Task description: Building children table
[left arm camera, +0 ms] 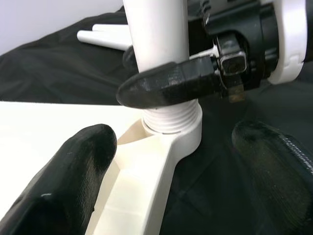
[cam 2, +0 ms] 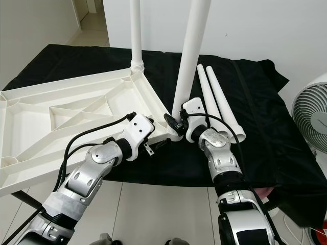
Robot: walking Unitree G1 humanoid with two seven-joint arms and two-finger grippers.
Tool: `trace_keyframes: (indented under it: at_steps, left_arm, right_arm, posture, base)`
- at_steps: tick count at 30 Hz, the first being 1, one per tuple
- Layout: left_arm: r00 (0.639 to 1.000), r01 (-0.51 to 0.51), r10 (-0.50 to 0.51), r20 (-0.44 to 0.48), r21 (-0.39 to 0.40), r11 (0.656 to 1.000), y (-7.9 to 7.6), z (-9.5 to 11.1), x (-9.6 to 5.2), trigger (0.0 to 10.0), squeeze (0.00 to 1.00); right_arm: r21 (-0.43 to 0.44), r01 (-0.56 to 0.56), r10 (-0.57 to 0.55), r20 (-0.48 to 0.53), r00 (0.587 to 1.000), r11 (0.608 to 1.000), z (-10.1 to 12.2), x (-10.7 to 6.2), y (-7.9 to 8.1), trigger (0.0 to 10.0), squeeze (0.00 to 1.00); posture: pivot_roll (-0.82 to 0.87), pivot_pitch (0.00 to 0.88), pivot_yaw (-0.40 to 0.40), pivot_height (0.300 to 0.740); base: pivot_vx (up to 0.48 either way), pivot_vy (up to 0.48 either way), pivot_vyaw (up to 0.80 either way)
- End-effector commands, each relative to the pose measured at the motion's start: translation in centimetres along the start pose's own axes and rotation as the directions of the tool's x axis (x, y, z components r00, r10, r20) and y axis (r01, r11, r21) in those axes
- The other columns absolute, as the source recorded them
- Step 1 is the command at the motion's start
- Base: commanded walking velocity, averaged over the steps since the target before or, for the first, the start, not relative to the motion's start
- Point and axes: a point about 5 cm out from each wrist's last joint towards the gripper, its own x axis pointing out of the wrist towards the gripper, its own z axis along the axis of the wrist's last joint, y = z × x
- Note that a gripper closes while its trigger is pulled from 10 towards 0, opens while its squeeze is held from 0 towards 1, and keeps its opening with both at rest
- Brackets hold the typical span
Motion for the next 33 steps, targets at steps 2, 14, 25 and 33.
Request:
trace_keyframes:
  at_steps: [2, 14, 25, 33]
  left_arm:
    - [1.0, -0.026, 0.026, -0.01, 0.01, 1.0, 0.3, -0.2, -0.1, 10.0, 0.0]
    - [1.0, -0.011, 0.011, -0.015, 0.008, 1.0, 0.3, -0.2, -0.3, 10.0, 0.0]
    - [1.0, -0.007, 0.007, -0.015, 0.005, 1.0, 0.2, -0.2, -0.3, 10.0, 0.0]
    - [1.0, -0.015, 0.015, -0.014, -0.001, 1.0, 0.1, -0.1, -0.3, 10.0, 0.0]
  right_arm:
    - [0.058, 0.027, -0.024, -0.055, 0.998, 0.998, -1.5, -0.3, 0.2, 0.0, 0.0]
    - [0.188, 0.113, -0.099, -0.082, 0.992, 0.976, -3.0, 0.0, 0.9, 0.0, 0.0]
    - [0.254, 0.169, -0.145, -0.111, 0.983, 0.952, -2.4, 1.2, 0.6, 0.0, 0.0]
    - [0.259, 0.158, -0.125, -0.139, 0.982, 0.953, -1.1, 2.8, 0.8, 0.0, 0.0]
  posture:
    - [-0.1, 0.03, -0.002, 0.74]
    - [-0.1, 0.054, 0.026, 0.74]
    - [-0.1, 0.064, 0.026, 0.74]
    - [-0.1, 0.072, 0.016, 0.74]
  base:
    - [0.0, 0.0, 0.0]
    - [0.0, 0.0, 0.0]
    - [0.0, 0.0, 0.0]
    - [0.0, 0.0, 0.0]
